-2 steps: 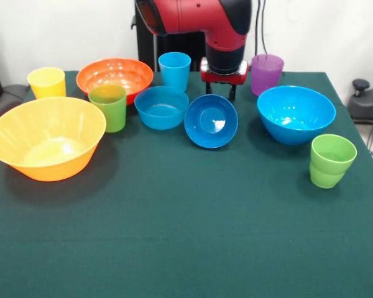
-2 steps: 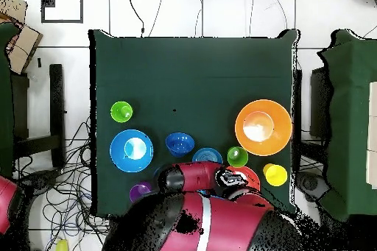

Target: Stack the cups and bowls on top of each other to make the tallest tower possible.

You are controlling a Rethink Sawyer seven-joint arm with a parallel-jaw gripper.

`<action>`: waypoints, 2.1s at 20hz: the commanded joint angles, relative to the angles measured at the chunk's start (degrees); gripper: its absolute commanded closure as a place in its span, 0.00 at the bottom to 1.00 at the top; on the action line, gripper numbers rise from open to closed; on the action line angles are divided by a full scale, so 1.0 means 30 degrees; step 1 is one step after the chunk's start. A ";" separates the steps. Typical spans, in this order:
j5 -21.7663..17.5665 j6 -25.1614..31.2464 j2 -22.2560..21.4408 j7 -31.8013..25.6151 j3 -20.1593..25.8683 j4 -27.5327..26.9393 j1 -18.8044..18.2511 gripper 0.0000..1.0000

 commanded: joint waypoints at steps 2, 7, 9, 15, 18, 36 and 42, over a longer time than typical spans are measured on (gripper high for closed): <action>-0.1589 -0.3515 0.3120 -0.0716 0.2025 -0.6983 -0.1010 0.00; -0.1627 -0.3383 0.2946 -0.0244 0.2028 -0.6856 -0.0932 0.00; -0.1581 -0.3175 0.2891 -0.0181 0.2071 -0.6886 -0.0925 0.00; -0.1394 -0.2927 0.2641 0.0295 0.1879 -0.6859 -0.0675 0.00; -0.1294 -0.2883 0.2469 0.0429 0.1845 -0.6739 -0.0628 0.00; -0.1157 -0.1967 0.2130 0.0147 0.1941 -0.6738 -0.0734 0.00; -0.1253 -0.1798 0.2114 -0.0153 0.2087 -0.6880 -0.0898 0.00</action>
